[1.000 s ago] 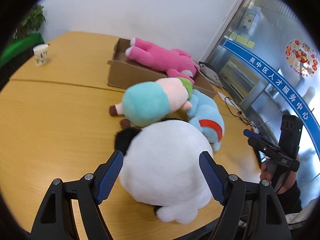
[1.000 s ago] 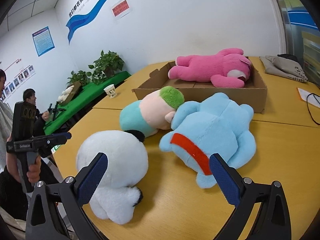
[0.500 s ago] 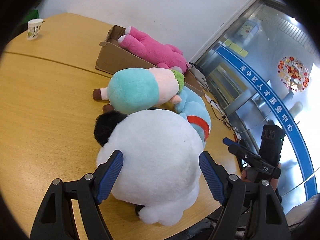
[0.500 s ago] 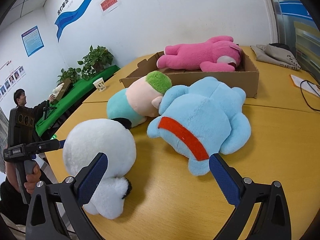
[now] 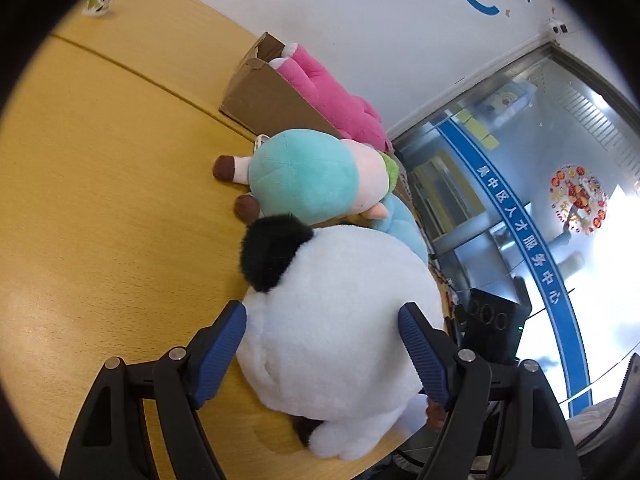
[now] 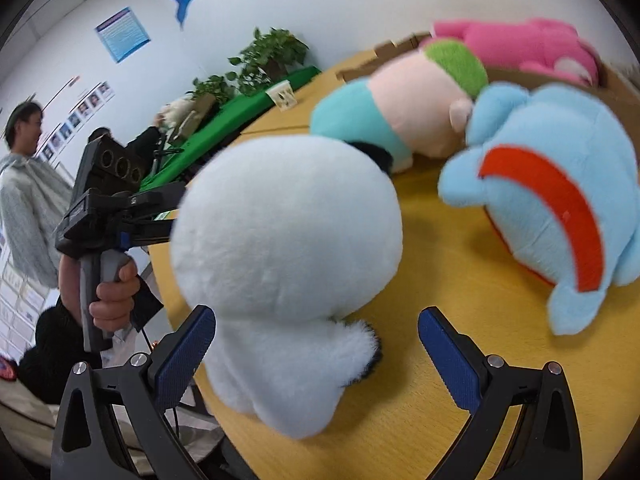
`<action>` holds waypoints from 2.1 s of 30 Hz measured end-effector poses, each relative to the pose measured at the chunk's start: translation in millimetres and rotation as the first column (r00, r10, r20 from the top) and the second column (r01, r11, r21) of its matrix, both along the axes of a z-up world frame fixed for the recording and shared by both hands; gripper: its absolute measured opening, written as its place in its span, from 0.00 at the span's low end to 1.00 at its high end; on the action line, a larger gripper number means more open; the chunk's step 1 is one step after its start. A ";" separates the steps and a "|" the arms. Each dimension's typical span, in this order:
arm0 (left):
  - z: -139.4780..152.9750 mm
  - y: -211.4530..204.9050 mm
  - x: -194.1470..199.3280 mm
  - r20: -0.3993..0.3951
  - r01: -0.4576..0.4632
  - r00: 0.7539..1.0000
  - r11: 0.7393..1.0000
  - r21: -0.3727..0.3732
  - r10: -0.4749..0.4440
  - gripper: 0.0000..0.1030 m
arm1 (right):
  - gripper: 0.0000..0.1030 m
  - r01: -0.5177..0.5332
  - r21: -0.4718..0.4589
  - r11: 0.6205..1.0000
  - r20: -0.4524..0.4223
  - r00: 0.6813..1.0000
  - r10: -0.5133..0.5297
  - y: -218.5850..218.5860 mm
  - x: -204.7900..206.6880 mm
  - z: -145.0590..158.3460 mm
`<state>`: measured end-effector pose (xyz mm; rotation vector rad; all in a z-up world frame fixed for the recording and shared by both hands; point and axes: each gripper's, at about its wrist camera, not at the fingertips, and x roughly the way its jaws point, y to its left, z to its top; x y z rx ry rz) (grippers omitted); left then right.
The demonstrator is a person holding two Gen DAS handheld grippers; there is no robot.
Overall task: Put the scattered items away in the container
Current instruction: 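Move both tools back to the white panda plush on the table, then close both grippers on the white panda plush and lift it, then carry the white panda over the box and lower it beside the pink bear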
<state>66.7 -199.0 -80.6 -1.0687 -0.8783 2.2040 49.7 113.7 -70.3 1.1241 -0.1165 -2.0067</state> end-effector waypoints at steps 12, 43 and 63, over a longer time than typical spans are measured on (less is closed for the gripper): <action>-24.8 9.9 -14.2 -0.002 0.115 0.993 0.986 0.120 -0.115 0.81 | 1.00 -0.099 -0.107 0.989 0.115 0.987 0.111 -33.2 -6.3 -25.2; 212.9 53.0 -138.5 -0.431 0.274 0.845 0.948 -0.163 -0.318 0.66 | 0.84 -0.048 -0.118 0.992 -0.397 0.918 -0.003 -19.1 -75.7 172.0; 194.0 42.4 -330.6 -0.347 0.229 0.900 0.964 -0.134 -0.263 0.61 | 0.76 0.009 -0.159 0.987 -0.356 0.932 -0.066 -46.1 -275.8 203.6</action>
